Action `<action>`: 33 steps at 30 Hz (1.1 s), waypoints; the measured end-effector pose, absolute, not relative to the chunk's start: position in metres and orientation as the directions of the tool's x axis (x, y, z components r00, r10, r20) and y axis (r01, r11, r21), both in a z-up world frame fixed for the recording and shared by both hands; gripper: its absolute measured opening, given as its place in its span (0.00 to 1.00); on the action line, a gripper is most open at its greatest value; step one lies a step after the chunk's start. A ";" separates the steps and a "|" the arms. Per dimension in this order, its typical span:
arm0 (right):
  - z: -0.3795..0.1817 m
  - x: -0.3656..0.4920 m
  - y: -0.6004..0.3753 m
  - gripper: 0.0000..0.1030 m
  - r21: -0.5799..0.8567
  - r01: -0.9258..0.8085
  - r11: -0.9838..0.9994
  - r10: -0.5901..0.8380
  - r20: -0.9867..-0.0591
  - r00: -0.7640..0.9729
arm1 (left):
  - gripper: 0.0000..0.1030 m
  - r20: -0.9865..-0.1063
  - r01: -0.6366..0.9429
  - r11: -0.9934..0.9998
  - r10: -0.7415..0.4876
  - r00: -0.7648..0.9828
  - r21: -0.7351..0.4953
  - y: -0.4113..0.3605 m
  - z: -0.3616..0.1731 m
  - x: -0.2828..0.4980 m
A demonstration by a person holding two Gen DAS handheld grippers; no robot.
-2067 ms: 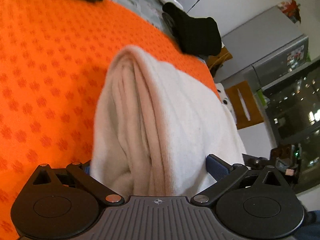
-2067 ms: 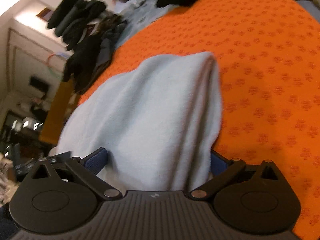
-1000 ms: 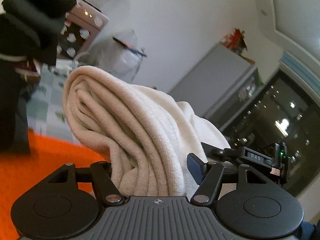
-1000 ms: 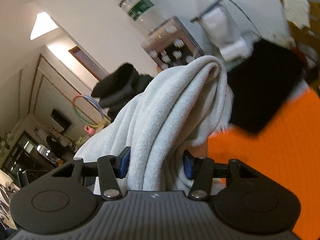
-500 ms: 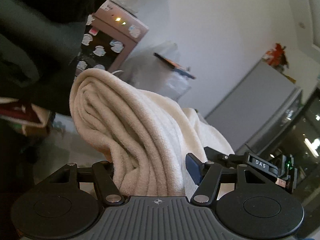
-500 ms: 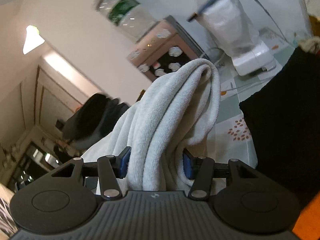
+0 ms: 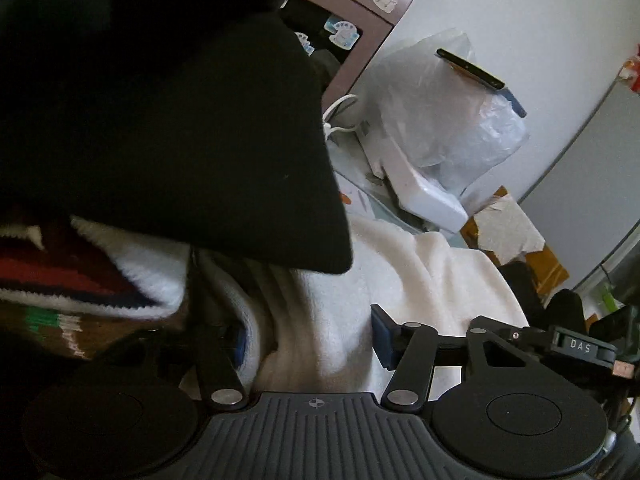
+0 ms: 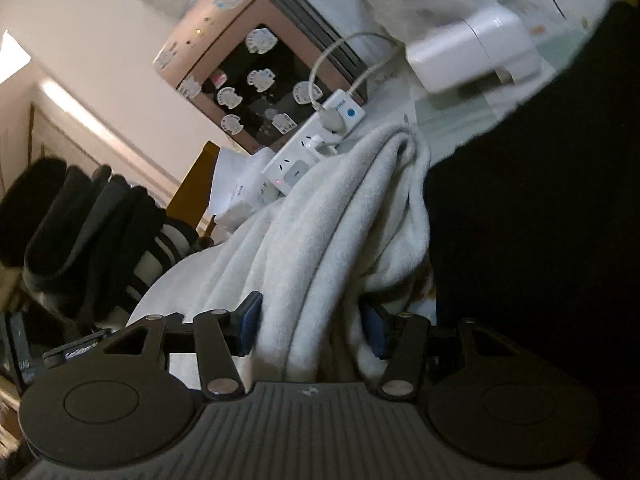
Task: Fold clothes
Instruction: 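Lift the folded sweatpants with both grippers and carry them toward the clothes stack, then lower the folded sweatpants beside the black clothes and open both grippers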
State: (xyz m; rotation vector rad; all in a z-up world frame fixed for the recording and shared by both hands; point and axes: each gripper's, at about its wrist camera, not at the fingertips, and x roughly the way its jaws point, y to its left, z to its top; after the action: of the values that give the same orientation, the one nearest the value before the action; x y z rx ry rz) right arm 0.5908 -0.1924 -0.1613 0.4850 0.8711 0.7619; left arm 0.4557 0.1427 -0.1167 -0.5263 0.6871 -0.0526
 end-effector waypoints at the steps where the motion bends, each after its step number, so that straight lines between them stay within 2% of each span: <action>1: -0.157 0.590 -0.191 0.62 0.633 -0.406 0.659 0.750 -0.512 0.419 | 0.58 -0.593 -0.122 0.875 -0.209 0.777 -0.468 0.140 -0.114 0.454; 4: -0.138 0.581 -0.193 0.64 0.538 -0.448 0.714 0.701 -0.547 0.459 | 0.58 -0.607 -0.122 0.901 -0.175 0.775 -0.416 0.131 -0.105 0.447; 9: -0.095 0.554 -0.205 0.66 0.405 -0.503 0.763 0.644 -0.535 0.546 | 0.59 -0.621 -0.196 0.903 -0.095 0.778 -0.383 0.118 -0.090 0.422; 13: -0.070 0.533 -0.201 0.63 0.318 -0.561 0.764 0.634 -0.526 0.566 | 0.64 -0.585 -0.236 0.908 -0.012 0.811 -0.346 0.110 -0.072 0.397; 16: -0.060 0.522 -0.188 0.56 0.263 -0.612 0.745 0.643 -0.528 0.555 | 0.65 -0.523 -0.192 0.943 0.021 0.852 -0.274 0.097 -0.051 0.378; 17: -0.059 0.520 -0.182 0.55 0.255 -0.627 0.736 0.649 -0.529 0.546 | 0.65 -0.514 -0.154 0.953 -0.003 0.858 -0.262 0.091 -0.048 0.378; 18: -0.060 0.519 -0.176 0.52 0.251 -0.641 0.725 0.657 -0.531 0.535 | 0.63 -0.505 -0.115 0.961 -0.027 0.863 -0.249 0.086 -0.045 0.379; 19: -0.062 0.519 -0.168 0.51 0.250 -0.654 0.714 0.666 -0.533 0.523 | 0.53 -0.498 -0.079 0.968 -0.051 0.866 -0.237 0.081 -0.043 0.380; 20: -0.064 0.519 -0.161 0.51 0.244 -0.662 0.709 0.667 -0.537 0.516 | 0.49 -0.507 -0.061 0.973 -0.063 0.860 -0.224 0.077 -0.046 0.386; 22: -0.072 0.519 -0.148 0.49 0.222 -0.671 0.707 0.659 -0.550 0.513 | 0.45 -0.525 -0.036 0.976 -0.083 0.847 -0.213 0.072 -0.054 0.399; 26: -0.094 0.526 -0.133 0.49 0.139 -0.665 0.734 0.602 -0.586 0.542 | 0.39 -0.572 -0.102 0.972 -0.039 0.820 -0.214 0.081 -0.081 0.422; 29: -0.120 0.535 -0.135 0.48 0.115 -0.635 0.764 0.555 -0.620 0.555 | 0.31 -0.610 -0.176 0.952 -0.014 0.792 -0.250 0.096 -0.109 0.431; 31: -0.137 0.540 -0.139 0.48 0.124 -0.616 0.778 0.542 -0.630 0.556 | 0.19 -0.614 -0.195 0.938 -0.022 0.789 -0.286 0.107 -0.126 0.430; 33: -0.149 0.542 -0.143 0.48 0.149 -0.606 0.781 0.552 -0.618 0.559 | 0.15 -0.608 -0.214 0.926 -0.022 0.794 -0.313 0.112 -0.131 0.428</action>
State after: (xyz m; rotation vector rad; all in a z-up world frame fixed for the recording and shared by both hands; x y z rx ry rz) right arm 0.5425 -0.1432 -0.1489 -0.0842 0.6985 0.6839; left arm 0.4280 0.1118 -0.1306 -0.3810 0.6493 0.1056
